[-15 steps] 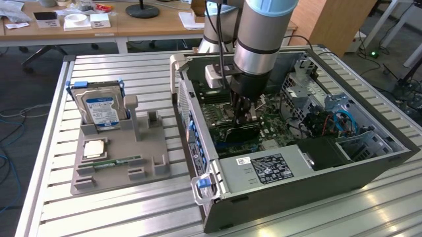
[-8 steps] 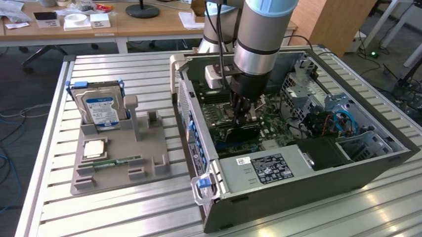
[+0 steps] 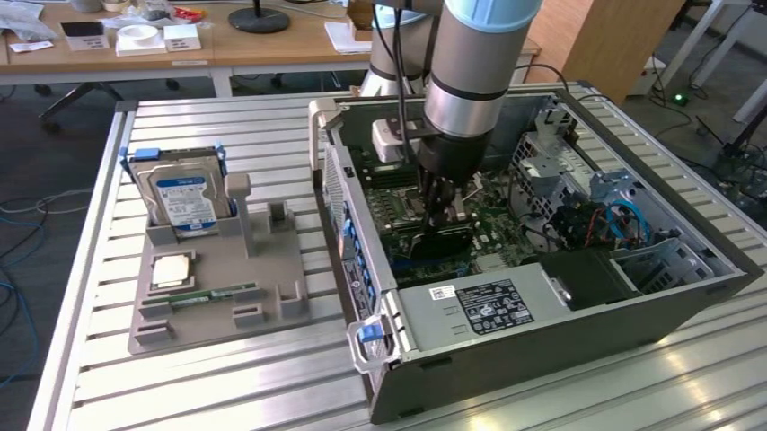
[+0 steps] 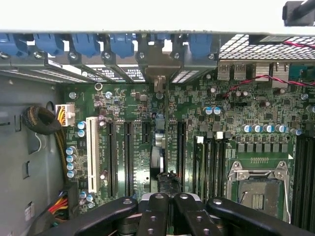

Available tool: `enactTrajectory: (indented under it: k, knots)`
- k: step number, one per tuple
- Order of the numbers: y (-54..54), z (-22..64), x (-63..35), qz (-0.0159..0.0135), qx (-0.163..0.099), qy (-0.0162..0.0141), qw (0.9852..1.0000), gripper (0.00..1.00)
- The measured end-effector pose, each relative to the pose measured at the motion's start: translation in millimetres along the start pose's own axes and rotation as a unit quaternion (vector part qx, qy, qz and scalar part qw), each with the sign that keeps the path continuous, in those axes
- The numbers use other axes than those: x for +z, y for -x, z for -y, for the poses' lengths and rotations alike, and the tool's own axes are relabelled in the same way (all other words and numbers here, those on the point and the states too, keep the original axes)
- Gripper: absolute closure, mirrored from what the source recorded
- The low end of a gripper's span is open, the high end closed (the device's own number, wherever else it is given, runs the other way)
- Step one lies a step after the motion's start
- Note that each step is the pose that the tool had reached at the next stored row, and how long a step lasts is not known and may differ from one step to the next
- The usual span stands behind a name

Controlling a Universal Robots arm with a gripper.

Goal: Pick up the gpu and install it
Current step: 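Press down on the gpu until it lock into place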

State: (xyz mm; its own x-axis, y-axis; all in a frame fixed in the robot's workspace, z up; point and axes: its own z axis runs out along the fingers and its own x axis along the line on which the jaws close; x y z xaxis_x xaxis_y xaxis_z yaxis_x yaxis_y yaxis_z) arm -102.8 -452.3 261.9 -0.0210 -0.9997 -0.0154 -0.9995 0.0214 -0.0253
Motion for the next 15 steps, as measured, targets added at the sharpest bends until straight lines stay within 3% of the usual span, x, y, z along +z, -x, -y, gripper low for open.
enactTrajectory:
  k: [15]
  knots:
    - [-0.1, -1.8, 1.4, -0.0003, 0.0, 0.0001, 1.0, 0.89]
